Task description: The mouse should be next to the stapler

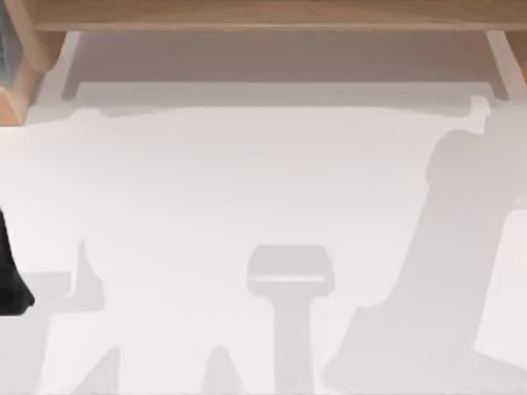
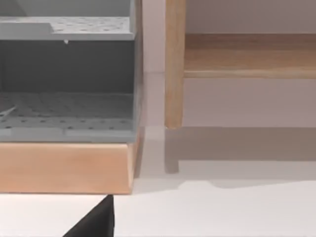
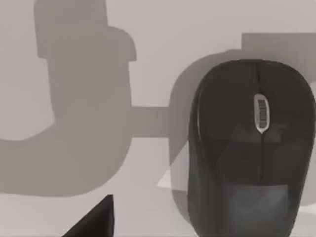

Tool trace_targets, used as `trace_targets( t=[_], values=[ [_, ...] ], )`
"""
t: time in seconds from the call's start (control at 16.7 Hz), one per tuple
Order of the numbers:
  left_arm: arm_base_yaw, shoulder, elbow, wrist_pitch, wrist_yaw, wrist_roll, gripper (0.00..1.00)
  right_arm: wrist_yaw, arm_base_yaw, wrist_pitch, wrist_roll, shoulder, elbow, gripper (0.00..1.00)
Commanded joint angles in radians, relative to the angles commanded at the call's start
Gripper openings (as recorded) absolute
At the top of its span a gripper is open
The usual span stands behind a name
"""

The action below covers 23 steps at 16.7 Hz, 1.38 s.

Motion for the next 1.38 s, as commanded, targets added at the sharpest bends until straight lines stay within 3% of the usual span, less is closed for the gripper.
trace_targets(
  t=[0.9, 1.38],
  values=[
    [0.0, 0.0, 0.0, 0.0, 0.0, 0.0, 1.0, 0.0, 0.003, 0.118, 0.003, 0.0, -0.118, 1.0],
    [0.0, 0.0, 0.0, 0.0, 0.0, 0.0, 1.0, 0.0, 0.003, 0.118, 0.003, 0.0, -0.118, 0.4]
  ],
)
